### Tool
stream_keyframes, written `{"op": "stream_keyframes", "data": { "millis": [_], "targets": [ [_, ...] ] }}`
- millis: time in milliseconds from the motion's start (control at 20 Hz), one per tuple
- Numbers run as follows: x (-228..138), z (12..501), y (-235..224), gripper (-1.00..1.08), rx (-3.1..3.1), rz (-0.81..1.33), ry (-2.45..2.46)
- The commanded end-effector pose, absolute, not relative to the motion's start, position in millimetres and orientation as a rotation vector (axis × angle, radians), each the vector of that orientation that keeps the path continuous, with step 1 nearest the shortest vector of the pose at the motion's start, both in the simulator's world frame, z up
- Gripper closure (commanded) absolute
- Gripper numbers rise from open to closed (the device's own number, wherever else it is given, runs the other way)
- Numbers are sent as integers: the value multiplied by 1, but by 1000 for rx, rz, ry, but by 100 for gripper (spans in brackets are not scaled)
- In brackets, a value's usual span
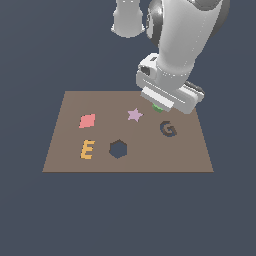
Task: Insert a designated object into the corresponding slot on a board.
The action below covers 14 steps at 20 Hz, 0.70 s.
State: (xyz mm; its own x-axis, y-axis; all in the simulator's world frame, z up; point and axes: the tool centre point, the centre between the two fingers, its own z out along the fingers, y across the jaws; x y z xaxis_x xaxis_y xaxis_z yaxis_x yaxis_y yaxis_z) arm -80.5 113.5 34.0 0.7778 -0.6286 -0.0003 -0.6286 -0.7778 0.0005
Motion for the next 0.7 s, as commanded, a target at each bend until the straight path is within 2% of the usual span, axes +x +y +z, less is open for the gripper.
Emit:
{"op": "stream_keyframes", "data": {
  "millis": [0,650],
  "targets": [
    [-76,34,112,108,2986,0,-977],
    [-35,37,107,108,3122,1,-345]
  ]
}}
